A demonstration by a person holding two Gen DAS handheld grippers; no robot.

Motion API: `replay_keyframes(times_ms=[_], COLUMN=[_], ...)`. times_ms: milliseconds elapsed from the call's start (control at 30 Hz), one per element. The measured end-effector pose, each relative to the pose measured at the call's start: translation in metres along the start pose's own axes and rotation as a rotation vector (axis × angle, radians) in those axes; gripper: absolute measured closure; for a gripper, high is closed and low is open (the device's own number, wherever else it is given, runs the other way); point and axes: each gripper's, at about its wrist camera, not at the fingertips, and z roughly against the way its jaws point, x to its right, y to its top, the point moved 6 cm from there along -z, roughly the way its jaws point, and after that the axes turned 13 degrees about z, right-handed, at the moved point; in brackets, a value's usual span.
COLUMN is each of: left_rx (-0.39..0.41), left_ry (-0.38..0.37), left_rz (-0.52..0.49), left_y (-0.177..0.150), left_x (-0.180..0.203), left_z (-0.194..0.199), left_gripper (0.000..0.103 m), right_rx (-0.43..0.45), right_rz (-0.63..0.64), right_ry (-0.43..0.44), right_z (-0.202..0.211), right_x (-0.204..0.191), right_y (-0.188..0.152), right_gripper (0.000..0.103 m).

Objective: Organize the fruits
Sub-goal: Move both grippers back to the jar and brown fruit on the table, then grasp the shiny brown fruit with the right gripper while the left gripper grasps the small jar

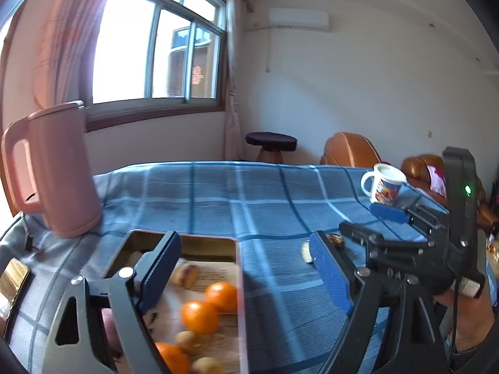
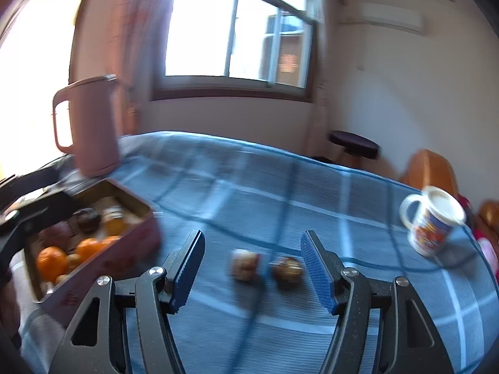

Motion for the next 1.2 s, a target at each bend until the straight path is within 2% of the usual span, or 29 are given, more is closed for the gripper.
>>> replay_keyframes(times_ms=[100, 200, 333, 433, 633, 700, 833, 1200], left_rx=[-0.026, -0.086, -0.218, -0.276, -0.389, -0.432, -0.445, -0.430], left_ry=[-0.017, -0.005, -0.002, 0.008, 0.011, -0.016, -0.057, -0.068], left_rz=[-0.057, -0.090, -0.064, -0.074, -0.096, -0.063, -0.052, -0.028], left_y=[-0.004, -0.013, -0.028, -0.037, -0.057, -0.060, -0.057, -0.043], left_x=[0.031, 0.054, 0.069, 0.080, 0.085, 0.082, 0.074, 0.045], left_z=[-0.014, -0.044, -0.089, -0.110, -0.144, -0.151, -0.153, -0.154], left_gripper=[0.016, 0.016, 0.023, 0.029, 0.060, 0.064, 0.065, 0.065], right_rx=[-0.031, -0.051, -0.054, -0.053, -0.054, -0.065, -0.093, -0.213], right_rz=[-0.085, -0.147, -0.210, -0.233, -0.241, -0.243, -0.247, -0.215], right_ry=[-0.081, -0.127, -0.159, -0.156, -0.129, -0.117, -0.089, -0.037], right_z=[-0.003, -0.006, -0.003, -0.003, -0.005, -0.008, -0.018, -0.060], right_x=[0.035, 0.055, 0.076, 0.084, 0.087, 0.086, 0.081, 0.045], right_y=[-0.016, -0.027, -0.040, -0.046, -0.050, -0.050, -0.047, -0.036], right_gripper=[0.038, 0.038, 0.037, 0.037, 0.037, 0.037, 0.037, 0.037])
